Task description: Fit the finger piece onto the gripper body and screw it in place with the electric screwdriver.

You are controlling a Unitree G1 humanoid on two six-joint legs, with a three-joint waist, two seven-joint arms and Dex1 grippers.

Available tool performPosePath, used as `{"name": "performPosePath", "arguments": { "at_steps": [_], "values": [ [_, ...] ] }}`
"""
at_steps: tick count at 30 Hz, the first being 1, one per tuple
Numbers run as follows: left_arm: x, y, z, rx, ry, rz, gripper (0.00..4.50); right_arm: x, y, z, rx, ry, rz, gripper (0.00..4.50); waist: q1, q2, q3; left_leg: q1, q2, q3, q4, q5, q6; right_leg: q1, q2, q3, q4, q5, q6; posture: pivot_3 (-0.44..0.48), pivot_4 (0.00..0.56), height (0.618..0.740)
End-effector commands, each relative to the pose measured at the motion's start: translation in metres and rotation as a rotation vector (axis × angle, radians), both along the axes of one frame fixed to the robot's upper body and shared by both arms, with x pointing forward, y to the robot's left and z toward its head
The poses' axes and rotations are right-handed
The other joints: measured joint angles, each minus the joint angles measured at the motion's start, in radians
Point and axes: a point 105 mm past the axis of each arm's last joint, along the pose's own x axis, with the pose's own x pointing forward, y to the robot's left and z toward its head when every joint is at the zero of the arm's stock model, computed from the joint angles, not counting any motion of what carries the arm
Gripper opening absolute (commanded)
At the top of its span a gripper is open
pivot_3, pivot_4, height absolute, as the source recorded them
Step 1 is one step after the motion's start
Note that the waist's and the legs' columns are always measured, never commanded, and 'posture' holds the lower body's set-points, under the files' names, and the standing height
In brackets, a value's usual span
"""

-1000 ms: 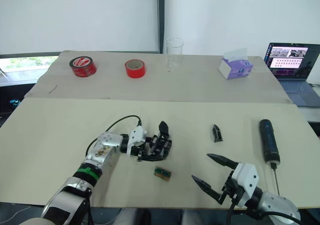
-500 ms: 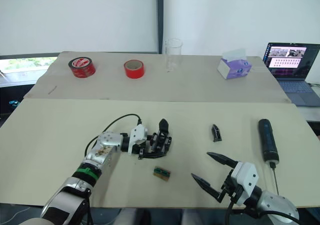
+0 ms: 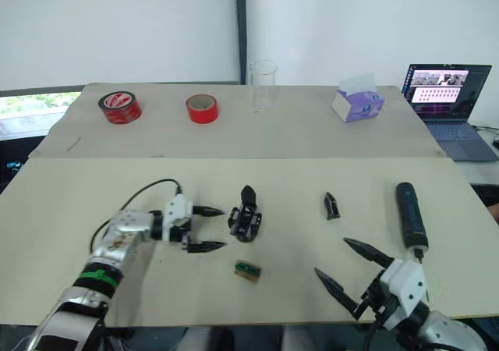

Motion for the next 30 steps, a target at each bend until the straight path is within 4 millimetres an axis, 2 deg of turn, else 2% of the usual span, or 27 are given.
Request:
{"name": "performPosePath", "arguments": {
  "at_steps": [1, 3, 6, 8, 10, 12, 17, 20, 23, 30],
  "values": [
    [-0.002, 0.005, 0.044, -0.107, -0.073, -0.024, 4.45, -0.004, -0.016, 0.013, -0.061, -0.07, -0.151, 4.5, 0.004, 0.0, 0.0, 0.0, 0.0, 0.0, 0.0, 0.0, 0.0, 0.0, -0.001, 0.0, 0.0, 0.0, 0.0, 0.0, 0.15, 0.74],
    [-0.008, 0.005, 0.065, -0.153, -0.092, -0.038, 4.45, -0.008, -0.025, 0.005, -0.095, -0.008, -0.243, 4.5, 0.011, 0.0, 0.0, -0.002, -0.001, 0.0, 0.001, 0.0, 0.0, 0.0, -0.003, -0.001, 0.0, -0.001, 0.001, 0.0, 0.15, 0.74],
    [-0.025, 0.001, 0.089, -0.213, -0.063, -0.068, 4.45, -0.01, -0.025, 0.001, -0.066, 0.098, -0.313, 4.5, 0.005, 0.0, 0.0, -0.003, -0.002, 0.001, 0.001, 0.0, 0.0, -0.001, -0.005, 0.0, -0.001, -0.001, 0.001, 0.0, 0.15, 0.74],
    [-0.035, -0.004, 0.097, -0.229, -0.032, -0.093, 4.45, -0.009, -0.026, -0.002, -0.046, 0.171, -0.356, 4.5, -0.001, 0.0, 0.0, -0.003, -0.002, 0.001, 0.001, 0.0, -0.001, 0.0, -0.006, 0.0, -0.001, -0.001, 0.001, 0.0, 0.15, 0.74],
    [-0.038, -0.009, 0.107, -0.265, -0.043, -0.076, 4.45, 0.0, -0.021, 0.005, -0.007, 0.179, -0.359, 4.5, -0.002, 0.0, 0.0, -0.001, -0.002, 0.001, 0.001, 0.0, -0.001, 0.0, -0.006, 0.001, -0.001, -0.002, -0.001, 0.0, 0.15, 0.74],
    [-0.039, -0.016, 0.119, -0.302, -0.086, -0.061, 4.45, 0.022, -0.014, 0.01, -0.002, 0.231, -0.342, 4.5, -0.006, 0.0, 0.0, -0.001, -0.001, 0.001, 0.001, 0.0, -0.001, 0.0, -0.005, 0.001, 0.0, -0.004, -0.005, 0.0, 0.15, 0.74],
    [-0.039, -0.026, 0.128, -0.308, -0.134, -0.055, 4.45, 0.062, -0.014, 0.013, -0.071, 0.43, -0.352, 4.5, -0.003, -0.001, 0.0, 0.001, -0.002, 0.002, 0.0, 0.001, -0.002, 0.001, -0.003, 0.003, 0.0, -0.004, -0.006, 0.0, 0.15, 0.74],
    [-0.036, -0.028, 0.127, -0.302, -0.142, -0.032, 4.45, 0.084, -0.008, 0.018, -0.095, 0.523, -0.286, 4.5, 0.004, -0.001, 0.0, 0.0, -0.002, 0.0, -0.001, 0.001, -0.002, 0.001, 0.0, 0.001, -0.001, -0.002, -0.001, 0.0, 0.15, 0.74],
    [-0.037, -0.031, 0.122, -0.28, -0.15, -0.029, 4.45, 0.108, -0.024, 0.017, -0.127, 0.596, -0.371, 4.5, 0.003, -0.001, 0.001, -0.002, -0.002, -0.001, -0.002, 0.001, -0.002, 0.0, 0.001, 0.001, -0.003, -0.001, -0.001, 0.0, 0.15, 0.74],
    [-0.044, -0.036, 0.121, -0.283, -0.155, -0.018, 4.45, 0.138, -0.031, 0.008, -0.147, 0.727, -0.435, 4.5, -0.001, -0.001, 0.001, -0.006, -0.003, 0.0, 0.0, 0.001, -0.001, -0.001, 0.0, 0.003, -0.006, 0.001, 0.002, 0.0, 0.15, 0.74]
  ]
}}
